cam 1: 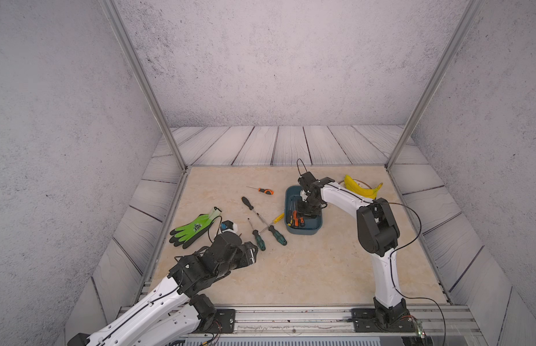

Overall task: Put the screwdriver on the desktop into the storage box
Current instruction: Place the screwdriver in the storage box, then pick up the screwdriver from the center of the board.

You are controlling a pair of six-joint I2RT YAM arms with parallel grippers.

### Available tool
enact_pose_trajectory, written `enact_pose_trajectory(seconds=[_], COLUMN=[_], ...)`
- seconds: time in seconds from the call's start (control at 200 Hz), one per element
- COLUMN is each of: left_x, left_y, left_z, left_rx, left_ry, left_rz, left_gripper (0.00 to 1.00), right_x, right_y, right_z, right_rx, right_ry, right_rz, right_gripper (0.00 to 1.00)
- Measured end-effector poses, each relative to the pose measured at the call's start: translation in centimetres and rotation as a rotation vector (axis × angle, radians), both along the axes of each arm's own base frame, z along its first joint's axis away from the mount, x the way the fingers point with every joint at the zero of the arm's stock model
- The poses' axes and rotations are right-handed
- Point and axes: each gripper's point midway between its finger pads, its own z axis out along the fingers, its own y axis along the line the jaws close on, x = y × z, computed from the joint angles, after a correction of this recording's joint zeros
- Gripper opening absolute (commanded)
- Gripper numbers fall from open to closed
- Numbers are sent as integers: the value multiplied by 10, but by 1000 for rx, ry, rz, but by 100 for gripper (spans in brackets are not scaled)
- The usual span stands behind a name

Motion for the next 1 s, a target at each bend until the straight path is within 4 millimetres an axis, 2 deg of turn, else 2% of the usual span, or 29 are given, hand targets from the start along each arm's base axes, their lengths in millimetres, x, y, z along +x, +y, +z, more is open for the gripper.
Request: enact_pose_trajectory(seconds=[0.195,0.505,0.741,1.001], left_x=[1,2,8,15], left_y=[-1,-2,-5,9], left_z=[-4,-12,-11,-14], left_rx=[12,47,88,123], left_ry=[13,46,83,106], left_rz=[-1,0,9,56], left_gripper=[71,71,71,71], right_x=[-3,-18,-40,-75], right_y=[-2,-10,-23,-42], right_z=[10,68,92,108], right_rx=[7,65,89,113], right_ry=[-15,-122,-169,-211], right_rz=[5,12,22,33], right_gripper=[41,41,41,41])
